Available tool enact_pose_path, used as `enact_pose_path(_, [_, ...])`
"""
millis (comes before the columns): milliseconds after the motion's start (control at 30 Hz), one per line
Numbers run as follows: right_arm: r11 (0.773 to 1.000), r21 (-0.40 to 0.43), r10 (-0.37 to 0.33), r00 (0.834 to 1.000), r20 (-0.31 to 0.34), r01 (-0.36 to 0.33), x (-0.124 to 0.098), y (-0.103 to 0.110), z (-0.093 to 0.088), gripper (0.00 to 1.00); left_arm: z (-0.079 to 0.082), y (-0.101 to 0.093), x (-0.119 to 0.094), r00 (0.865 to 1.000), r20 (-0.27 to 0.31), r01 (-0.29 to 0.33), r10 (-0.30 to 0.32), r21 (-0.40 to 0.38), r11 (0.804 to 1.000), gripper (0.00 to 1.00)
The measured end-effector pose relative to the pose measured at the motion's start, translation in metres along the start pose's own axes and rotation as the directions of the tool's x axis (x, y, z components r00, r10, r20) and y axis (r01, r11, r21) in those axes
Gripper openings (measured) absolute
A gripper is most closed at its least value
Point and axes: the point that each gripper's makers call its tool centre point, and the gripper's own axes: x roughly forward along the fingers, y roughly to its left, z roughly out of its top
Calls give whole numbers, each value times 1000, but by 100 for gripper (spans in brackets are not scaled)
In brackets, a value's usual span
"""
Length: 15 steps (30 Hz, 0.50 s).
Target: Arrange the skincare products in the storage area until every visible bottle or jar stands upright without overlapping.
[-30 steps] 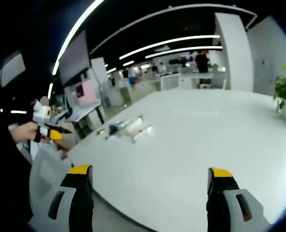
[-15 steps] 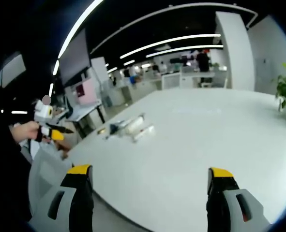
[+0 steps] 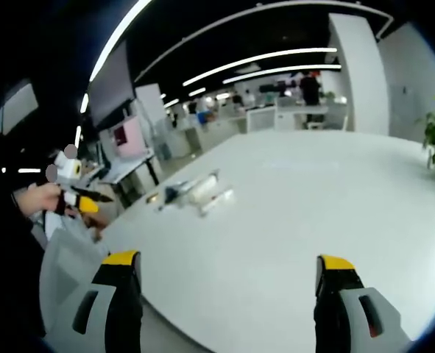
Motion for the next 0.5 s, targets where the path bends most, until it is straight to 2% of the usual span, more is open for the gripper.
enact_pose_path(500, [1000, -11, 10, 1000, -19, -10, 12, -2, 2, 100, 12, 5, 12, 1000, 1, 6, -6, -10, 1000, 98])
